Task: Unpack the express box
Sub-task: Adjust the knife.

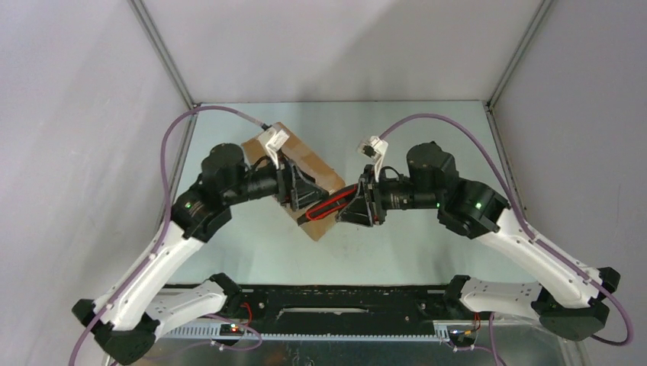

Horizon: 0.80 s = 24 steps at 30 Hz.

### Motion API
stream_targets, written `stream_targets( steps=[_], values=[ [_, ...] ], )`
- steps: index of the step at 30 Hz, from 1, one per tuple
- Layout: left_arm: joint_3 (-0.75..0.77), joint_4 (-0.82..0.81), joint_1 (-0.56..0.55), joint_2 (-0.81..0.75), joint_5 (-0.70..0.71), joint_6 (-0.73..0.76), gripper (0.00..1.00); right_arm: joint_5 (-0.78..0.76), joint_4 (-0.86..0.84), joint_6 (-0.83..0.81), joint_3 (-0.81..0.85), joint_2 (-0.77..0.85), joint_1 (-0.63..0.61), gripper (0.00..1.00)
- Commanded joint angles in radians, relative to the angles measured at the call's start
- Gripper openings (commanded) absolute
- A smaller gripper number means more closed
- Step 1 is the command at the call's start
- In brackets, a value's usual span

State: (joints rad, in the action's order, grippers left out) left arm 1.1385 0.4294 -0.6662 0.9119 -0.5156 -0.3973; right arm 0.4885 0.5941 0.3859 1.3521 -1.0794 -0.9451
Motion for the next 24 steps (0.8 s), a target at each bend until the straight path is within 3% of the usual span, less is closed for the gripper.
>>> stream_targets(
  steps=[1, 7, 13, 19, 24],
  values=[
    [0.037, -0.044, 0.083, 0.053, 0.049, -0.083, 0.76, 0.004, -0.106, 0.026, -0.063, -0.007, 0.059, 0.0],
    [0.052, -0.116, 0.136, 0.058, -0.157, -0.073, 0.88, 0.072, -0.128, 0.022, -0.103, 0.001, 0.114, 0.0],
    [0.042, -0.084, 0.13, 0.027, -0.34, 0.018, 0.87, 0.166, -0.141, 0.023, -0.103, 0.034, 0.155, 0.0],
    [-0.012, -0.092, 0.102, -0.02, -0.386, 0.028, 0.87, 0.192, -0.155, 0.044, -0.103, 0.064, 0.167, 0.0],
    [0.001, 0.006, 0.014, 0.011, -0.295, 0.097, 0.86, 0.215, -0.177, 0.063, -0.103, 0.071, 0.169, 0.0]
  ],
)
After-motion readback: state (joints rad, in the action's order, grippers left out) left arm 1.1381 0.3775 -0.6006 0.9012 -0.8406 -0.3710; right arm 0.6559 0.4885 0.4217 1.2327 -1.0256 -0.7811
